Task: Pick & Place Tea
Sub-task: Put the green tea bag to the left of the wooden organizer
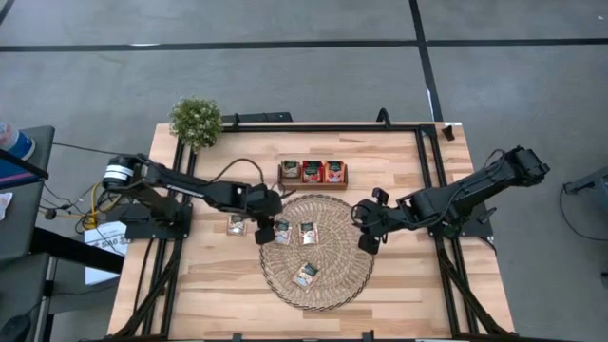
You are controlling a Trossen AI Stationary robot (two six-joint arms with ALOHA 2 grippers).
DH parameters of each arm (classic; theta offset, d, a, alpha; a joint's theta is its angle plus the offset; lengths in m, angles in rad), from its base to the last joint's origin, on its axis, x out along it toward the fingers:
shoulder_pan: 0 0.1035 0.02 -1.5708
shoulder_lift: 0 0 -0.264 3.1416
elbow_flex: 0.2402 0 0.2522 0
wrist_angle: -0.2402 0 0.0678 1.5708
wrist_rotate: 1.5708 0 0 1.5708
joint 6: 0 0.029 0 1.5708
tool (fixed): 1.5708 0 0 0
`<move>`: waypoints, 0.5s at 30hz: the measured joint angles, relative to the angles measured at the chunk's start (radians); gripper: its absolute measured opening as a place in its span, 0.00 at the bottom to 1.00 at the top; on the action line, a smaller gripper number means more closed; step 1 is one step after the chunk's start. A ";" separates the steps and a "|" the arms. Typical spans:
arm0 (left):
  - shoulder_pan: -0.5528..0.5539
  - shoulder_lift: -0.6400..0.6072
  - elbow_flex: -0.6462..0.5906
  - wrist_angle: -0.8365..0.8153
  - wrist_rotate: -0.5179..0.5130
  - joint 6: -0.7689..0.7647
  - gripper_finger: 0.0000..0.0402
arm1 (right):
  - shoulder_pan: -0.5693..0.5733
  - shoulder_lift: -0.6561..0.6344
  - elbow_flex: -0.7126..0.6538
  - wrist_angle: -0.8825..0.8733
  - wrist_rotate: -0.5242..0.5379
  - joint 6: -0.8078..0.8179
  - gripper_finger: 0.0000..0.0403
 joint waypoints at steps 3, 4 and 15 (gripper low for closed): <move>-0.002 0.032 0.036 -0.061 0.000 0.004 0.32 | 0.002 0.000 -0.029 0.042 0.001 -0.008 0.23; -0.002 0.037 0.045 -0.064 0.000 0.006 0.32 | 0.002 0.000 -0.042 0.059 0.000 -0.015 0.23; -0.006 0.038 0.081 -0.056 0.064 0.026 0.32 | -0.003 0.000 -0.060 0.104 0.003 -0.082 0.23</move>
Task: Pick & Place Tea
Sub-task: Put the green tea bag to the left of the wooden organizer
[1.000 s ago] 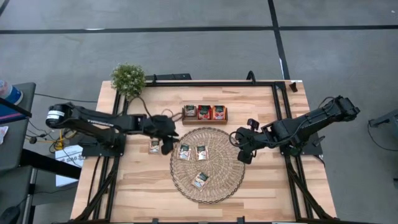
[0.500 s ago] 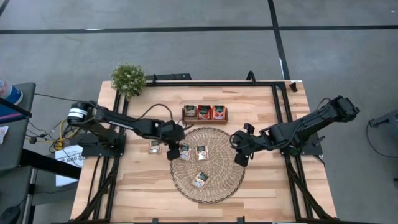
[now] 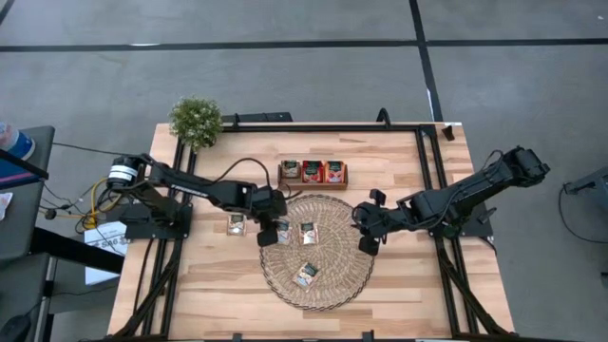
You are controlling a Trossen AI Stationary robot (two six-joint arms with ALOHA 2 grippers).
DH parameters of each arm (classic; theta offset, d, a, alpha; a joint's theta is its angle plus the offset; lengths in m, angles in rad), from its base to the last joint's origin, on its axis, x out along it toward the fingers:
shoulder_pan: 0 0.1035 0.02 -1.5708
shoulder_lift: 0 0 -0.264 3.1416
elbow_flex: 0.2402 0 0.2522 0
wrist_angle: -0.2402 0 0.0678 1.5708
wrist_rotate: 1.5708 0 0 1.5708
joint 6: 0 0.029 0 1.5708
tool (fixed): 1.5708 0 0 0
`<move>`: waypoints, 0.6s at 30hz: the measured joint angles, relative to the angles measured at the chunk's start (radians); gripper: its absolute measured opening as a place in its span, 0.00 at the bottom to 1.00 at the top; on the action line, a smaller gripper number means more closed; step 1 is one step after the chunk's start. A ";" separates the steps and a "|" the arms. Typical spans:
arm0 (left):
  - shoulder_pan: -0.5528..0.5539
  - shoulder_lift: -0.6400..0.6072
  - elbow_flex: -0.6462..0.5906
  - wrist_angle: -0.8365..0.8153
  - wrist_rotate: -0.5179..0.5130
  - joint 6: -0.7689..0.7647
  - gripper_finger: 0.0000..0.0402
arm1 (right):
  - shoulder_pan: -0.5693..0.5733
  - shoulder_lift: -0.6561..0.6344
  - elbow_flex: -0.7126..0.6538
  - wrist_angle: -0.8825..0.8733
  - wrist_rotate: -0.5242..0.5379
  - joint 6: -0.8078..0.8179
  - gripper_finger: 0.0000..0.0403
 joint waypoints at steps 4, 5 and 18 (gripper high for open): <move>-0.010 0.000 0.000 0.013 0.000 0.001 0.32 | 0.000 0.000 0.000 0.003 0.000 -0.006 0.23; -0.012 0.006 0.000 0.017 -0.002 0.003 0.32 | 0.000 0.000 0.000 0.004 0.000 -0.006 0.23; -0.041 0.091 0.007 0.043 -0.124 0.030 0.32 | 0.000 0.000 0.000 0.031 0.000 -0.005 0.23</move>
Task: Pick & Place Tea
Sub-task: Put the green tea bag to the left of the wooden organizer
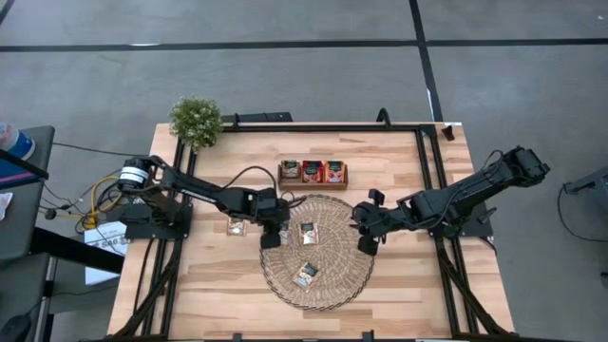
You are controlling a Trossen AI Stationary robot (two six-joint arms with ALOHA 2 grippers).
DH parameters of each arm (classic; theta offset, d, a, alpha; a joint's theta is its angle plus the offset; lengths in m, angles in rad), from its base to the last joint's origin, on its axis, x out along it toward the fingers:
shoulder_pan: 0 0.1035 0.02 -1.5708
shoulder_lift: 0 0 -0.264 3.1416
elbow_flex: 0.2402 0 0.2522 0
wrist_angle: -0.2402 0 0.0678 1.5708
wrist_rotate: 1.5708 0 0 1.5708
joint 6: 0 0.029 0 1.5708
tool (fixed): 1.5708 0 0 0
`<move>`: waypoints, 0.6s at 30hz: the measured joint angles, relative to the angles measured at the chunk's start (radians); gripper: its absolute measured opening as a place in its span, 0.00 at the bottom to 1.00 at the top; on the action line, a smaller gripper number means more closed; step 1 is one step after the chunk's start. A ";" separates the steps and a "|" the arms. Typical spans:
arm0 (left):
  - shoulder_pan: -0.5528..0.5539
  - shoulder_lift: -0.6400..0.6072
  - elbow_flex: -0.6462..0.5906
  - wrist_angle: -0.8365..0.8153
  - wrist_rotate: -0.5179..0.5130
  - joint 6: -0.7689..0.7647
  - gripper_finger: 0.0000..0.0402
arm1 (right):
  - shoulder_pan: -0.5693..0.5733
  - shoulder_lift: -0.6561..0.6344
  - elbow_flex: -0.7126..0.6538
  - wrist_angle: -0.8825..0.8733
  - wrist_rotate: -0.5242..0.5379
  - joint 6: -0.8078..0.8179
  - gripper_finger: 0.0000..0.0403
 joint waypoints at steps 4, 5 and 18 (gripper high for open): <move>0.000 0.004 0.000 0.001 -0.012 0.000 0.32 | 0.000 0.000 0.000 0.011 0.000 0.000 0.23; 0.000 0.007 0.000 0.000 -0.012 0.001 0.32 | 0.000 0.000 0.000 0.015 0.000 0.000 0.23; 0.000 0.068 0.003 0.008 -0.023 0.001 0.31 | 0.002 0.000 0.000 0.028 -0.004 0.001 0.23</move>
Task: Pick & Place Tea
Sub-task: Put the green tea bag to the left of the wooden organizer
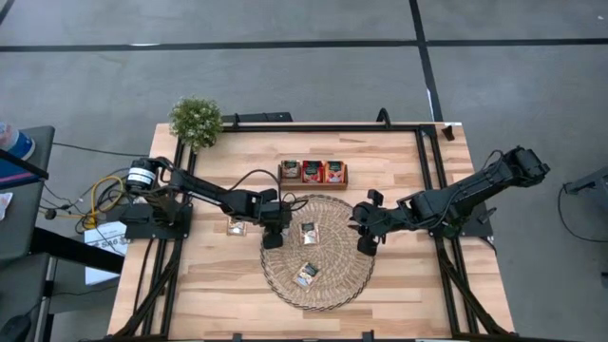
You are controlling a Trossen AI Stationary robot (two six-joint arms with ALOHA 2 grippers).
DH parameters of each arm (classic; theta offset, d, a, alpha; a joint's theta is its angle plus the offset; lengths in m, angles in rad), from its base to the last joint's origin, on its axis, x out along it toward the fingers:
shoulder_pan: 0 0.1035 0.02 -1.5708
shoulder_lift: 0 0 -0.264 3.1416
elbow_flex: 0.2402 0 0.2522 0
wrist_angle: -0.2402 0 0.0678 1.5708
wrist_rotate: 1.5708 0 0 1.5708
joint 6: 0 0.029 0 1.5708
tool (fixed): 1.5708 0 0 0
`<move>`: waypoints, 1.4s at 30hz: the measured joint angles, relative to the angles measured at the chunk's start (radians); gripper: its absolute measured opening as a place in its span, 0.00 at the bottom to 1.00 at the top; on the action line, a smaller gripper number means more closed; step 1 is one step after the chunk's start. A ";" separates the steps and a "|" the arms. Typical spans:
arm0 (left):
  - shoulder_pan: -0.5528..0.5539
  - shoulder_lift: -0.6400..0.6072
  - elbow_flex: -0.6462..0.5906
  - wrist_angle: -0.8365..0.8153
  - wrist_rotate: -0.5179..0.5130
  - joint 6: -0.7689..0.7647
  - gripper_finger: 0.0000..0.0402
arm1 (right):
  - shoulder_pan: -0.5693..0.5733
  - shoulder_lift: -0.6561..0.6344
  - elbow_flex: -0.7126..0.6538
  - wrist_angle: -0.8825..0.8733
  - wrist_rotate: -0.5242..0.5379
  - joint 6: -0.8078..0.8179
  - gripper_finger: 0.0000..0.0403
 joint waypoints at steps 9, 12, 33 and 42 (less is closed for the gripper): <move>0.000 0.002 0.016 -0.009 0.004 -0.003 0.19 | 0.000 0.000 0.000 -0.001 0.000 0.000 0.23; 0.000 0.003 0.031 -0.011 -0.022 -0.003 0.14 | 0.000 0.000 0.000 0.000 0.000 0.000 0.23; 0.000 -0.131 0.101 -0.154 -0.063 -0.023 0.00 | 0.000 0.000 0.000 0.007 0.000 0.000 0.23; 0.010 -0.198 0.278 -0.333 -0.188 0.143 0.00 | 0.000 0.000 0.000 0.021 0.000 0.000 0.23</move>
